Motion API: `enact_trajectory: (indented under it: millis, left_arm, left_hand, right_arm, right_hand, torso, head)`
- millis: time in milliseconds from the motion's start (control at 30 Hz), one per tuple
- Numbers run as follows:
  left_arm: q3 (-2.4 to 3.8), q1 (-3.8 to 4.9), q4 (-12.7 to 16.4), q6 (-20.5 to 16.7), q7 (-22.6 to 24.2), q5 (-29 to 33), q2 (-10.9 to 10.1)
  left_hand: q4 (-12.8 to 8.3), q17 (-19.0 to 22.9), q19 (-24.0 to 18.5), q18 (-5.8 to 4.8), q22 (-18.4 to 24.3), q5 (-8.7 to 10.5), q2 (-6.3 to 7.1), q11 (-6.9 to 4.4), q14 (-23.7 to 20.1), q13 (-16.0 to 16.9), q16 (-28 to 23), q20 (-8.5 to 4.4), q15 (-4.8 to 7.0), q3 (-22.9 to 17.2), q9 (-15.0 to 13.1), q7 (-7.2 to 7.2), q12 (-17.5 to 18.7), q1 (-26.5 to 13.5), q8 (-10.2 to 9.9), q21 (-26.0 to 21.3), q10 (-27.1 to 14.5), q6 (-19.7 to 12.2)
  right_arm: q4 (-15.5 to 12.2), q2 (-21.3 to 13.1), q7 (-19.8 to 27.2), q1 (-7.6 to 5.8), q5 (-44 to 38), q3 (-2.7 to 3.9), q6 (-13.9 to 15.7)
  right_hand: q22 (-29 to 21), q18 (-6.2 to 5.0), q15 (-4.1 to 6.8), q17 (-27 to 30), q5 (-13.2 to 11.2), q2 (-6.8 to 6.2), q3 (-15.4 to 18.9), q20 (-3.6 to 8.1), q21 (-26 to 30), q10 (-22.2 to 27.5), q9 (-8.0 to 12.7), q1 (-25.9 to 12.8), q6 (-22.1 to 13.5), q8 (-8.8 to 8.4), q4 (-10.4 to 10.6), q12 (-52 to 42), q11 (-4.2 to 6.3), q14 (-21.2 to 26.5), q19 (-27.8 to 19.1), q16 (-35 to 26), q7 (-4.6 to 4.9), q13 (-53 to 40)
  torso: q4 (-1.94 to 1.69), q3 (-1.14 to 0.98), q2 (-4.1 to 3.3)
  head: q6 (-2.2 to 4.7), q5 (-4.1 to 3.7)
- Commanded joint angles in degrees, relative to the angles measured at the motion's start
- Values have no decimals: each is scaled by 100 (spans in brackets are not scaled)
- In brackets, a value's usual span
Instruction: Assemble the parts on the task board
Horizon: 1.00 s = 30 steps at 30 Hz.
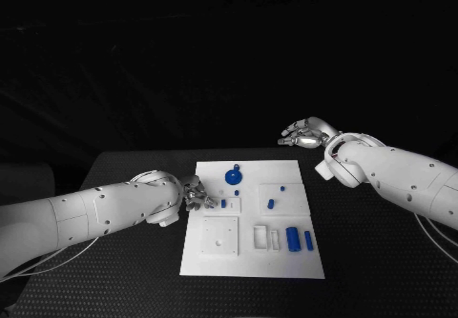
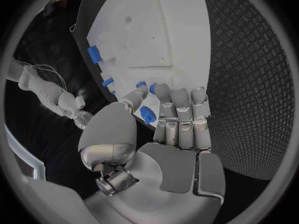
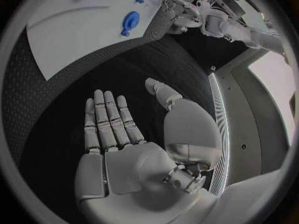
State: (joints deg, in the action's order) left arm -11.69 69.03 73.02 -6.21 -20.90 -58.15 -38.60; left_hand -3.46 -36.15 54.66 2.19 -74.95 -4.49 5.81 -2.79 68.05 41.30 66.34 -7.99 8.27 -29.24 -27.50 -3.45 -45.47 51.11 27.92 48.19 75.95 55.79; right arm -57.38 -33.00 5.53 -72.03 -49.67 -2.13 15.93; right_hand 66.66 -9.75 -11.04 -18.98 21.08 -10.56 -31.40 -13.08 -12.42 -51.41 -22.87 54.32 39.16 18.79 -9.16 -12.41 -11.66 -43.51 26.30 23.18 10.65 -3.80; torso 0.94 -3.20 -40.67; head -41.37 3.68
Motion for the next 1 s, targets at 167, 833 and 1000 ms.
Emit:
enact_trajectory:
  millis: [167, 833, 1000]
  left_arm:
    - [-53, -61, -56, 27, 46, -12, 76]
    - [-58, -63, -54, 121, 153, -15, 94]
    - [-58, -63, -31, 32, 198, 31, 79]
  left_hand:
    - [-53, -12, 29, -66, -105, -32, -97, -27, 14, 6, -5, -561, 20, 17, 8, 10, -39, -5, -24, -31, -7, 73]
    - [-737, -15, 35, -85, -115, -463, -607, -18, 43, -32, 13, -541, -22, -123, -52, 7, -29, 566, -56, -9, 72, 146]
    - [-897, -12, 45, -89, -113, -564, -683, -19, 58, -45, 16, -529, -39, -150, -68, 8, -22, 656, -62, -1, 98, 166]
  right_arm:
    - [-10, 2, 30, 1, -21, 3, -53]
    - [-5, 9, 29, 1, -21, 3, -61]
    - [-5, 9, 26, 1, -21, 3, -76]
  right_hand:
    - [7, 107, -27, 8, 21, -3, 5, 18, 33, -55, 10, 58, -24, 24, 19, 22, -1, -29, 7, -37, 318, -7]
    - [13, 107, -27, 11, 22, 1, 8, 18, 40, -63, 11, 56, -23, 25, 20, 35, -1, -31, 9, -38, 318, -8]
    - [14, 107, -27, 11, 22, 2, 9, 18, 41, -64, 11, 55, -23, 25, 21, 38, -1, -31, 9, -39, 318, -8]
  torso:
    - [7, -1, -6]
    - [7, -6, 0]
    - [7, -7, -1]
  head:
    - [-5, -19]
    - [-14, -29]
    - [-18, -27]
